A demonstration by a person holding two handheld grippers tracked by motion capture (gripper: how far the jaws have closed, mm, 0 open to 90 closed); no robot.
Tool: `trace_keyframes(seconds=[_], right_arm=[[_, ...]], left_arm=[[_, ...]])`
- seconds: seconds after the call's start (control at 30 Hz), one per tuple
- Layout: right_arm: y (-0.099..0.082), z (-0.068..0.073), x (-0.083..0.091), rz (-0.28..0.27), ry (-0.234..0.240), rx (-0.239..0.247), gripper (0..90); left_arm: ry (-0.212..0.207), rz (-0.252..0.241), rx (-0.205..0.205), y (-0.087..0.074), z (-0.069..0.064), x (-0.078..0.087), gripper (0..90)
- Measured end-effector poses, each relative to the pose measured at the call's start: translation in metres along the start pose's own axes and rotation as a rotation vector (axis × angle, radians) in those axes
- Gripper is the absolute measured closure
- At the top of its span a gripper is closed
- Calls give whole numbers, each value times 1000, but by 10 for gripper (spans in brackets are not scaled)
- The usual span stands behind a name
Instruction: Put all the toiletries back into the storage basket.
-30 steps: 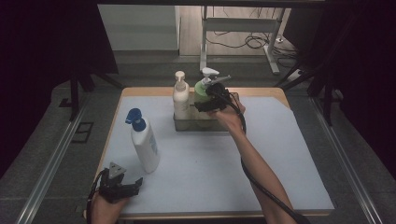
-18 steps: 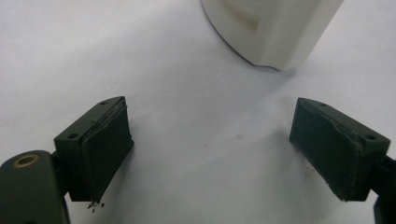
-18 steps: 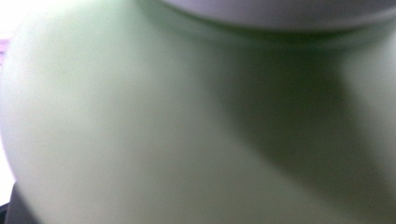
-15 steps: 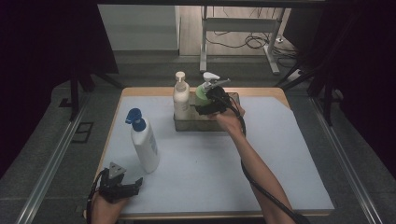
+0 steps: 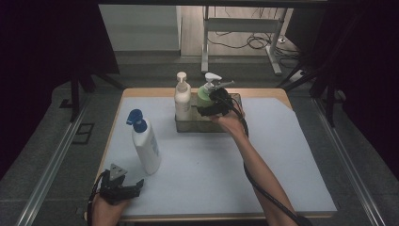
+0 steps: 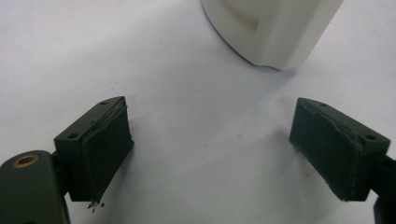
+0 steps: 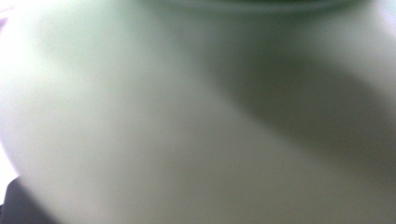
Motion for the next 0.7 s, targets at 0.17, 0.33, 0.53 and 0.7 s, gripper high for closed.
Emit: trace_keyframes(seconds=[0.17, 0.33, 0.53, 0.7], right_arm=[[-3, 0, 3, 0, 9, 1, 108], [-7, -1, 9, -7, 12, 9, 116], [-14, -2, 20, -18, 11, 18, 138], [-20, -4, 30, -23, 30, 18, 197]], left_arm=[[0, 0, 0, 0, 0, 0, 123], [0, 0, 0, 0, 0, 0, 123], [0, 1, -1, 0, 0, 0, 123], [0, 0, -1, 0, 0, 0, 123]])
Point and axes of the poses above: each handheld gripper's, and its own axes: x roughly backward along the jaws, y roughly out of its top, z roughly to its left, the point moved 2 cm from there along -x, roughly forward along the jaws, and after that the axes turned 1 degree about -y, right-handed, at the moved point
